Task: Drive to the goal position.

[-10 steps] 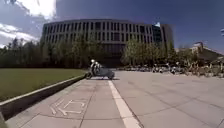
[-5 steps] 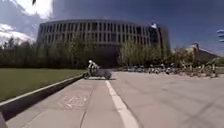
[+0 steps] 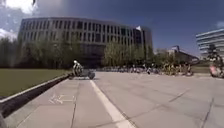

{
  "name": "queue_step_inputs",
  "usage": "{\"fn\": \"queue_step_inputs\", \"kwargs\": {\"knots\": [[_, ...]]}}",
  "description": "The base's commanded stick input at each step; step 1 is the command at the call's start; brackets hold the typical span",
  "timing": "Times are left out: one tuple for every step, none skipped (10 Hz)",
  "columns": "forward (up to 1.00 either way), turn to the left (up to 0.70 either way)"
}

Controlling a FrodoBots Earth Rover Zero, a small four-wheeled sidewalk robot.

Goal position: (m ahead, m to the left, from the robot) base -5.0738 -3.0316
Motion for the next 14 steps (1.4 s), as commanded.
{"fn": "queue_step_inputs", "kwargs": {"knots": [[-0.33,-0.01],[-0.33,-0.01],[-0.33,-0.01],[-0.33,-0.01],[-0.33,-0.01],[-0.33,-0.01],[-0.31,-0.01],[-0.23,-0.01],[-0.20,-0.01],[-0.19,-0.01],[-0.15,-0.01],[-0.10,-0.01],[0.00,0.00],[0.00,0.00]]}}
